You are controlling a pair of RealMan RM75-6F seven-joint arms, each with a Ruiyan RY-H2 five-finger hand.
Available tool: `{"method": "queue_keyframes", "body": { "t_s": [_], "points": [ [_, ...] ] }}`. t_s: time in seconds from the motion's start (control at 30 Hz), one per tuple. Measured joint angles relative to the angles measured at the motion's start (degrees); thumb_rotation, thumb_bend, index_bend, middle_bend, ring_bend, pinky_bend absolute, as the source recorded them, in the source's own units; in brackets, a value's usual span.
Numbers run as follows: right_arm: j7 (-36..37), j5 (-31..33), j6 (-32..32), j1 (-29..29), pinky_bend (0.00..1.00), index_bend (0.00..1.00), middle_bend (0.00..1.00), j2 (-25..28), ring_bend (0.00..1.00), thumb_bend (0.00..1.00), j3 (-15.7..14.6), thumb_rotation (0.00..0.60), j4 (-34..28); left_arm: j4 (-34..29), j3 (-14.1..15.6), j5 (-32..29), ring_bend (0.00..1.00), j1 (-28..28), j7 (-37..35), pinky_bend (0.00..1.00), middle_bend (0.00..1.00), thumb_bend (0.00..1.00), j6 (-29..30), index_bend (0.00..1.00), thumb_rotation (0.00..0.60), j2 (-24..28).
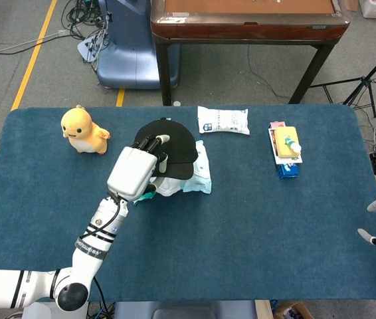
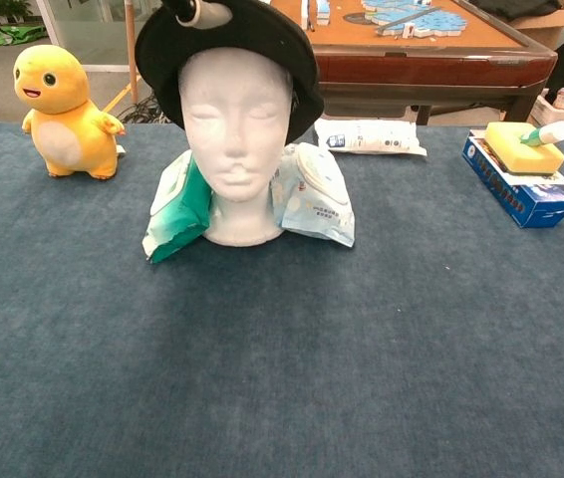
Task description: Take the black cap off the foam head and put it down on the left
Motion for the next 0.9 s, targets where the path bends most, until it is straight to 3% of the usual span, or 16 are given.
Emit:
{"method": "queue_keyframes", "body": {
  "t_s": [0.47,0.9],
  "points": [
    [-0.7,0.3,-0.6,0.4,0.55,0.45,0.45,-0.1,0.36,0.08,-0.1,0.6,-0.1,0.1,-0.3,-0.5,0.17,-1.9,-0.1,0.4,0.19,0.34,1.4,0.62,0.6,0.3],
    [-1.0,0.7,-1.2,0.7,0.55,0.45,0.45,-0.2,0.36,0.08,-0.1,0.6,-0.1,5.4,-2.8,-4.5,0.17,-4.6,-1.5,0.4,0.19,0.34,1.2,0.62,0.6,0.0]
  ]
}}
